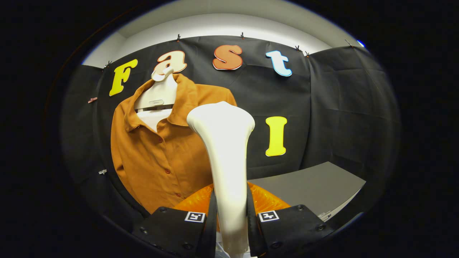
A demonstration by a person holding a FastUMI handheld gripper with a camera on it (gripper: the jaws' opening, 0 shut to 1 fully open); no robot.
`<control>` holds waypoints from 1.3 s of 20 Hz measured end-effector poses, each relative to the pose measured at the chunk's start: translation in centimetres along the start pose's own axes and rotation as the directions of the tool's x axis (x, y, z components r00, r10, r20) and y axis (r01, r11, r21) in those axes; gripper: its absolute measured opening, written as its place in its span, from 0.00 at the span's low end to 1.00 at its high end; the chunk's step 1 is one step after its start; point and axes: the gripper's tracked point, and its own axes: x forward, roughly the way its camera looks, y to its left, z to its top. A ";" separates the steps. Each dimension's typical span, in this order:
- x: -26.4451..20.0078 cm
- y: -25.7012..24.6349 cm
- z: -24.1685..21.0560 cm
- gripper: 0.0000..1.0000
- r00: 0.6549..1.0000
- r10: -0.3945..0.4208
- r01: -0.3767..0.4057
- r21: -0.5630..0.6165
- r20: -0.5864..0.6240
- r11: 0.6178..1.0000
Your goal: Iron the clothes twice with a garment steamer, once on the left side and once on the right side.
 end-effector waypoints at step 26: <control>5.0 4.8 -11.5 0.39 0.955 -0.111 0.089 -0.092 -0.277 0.992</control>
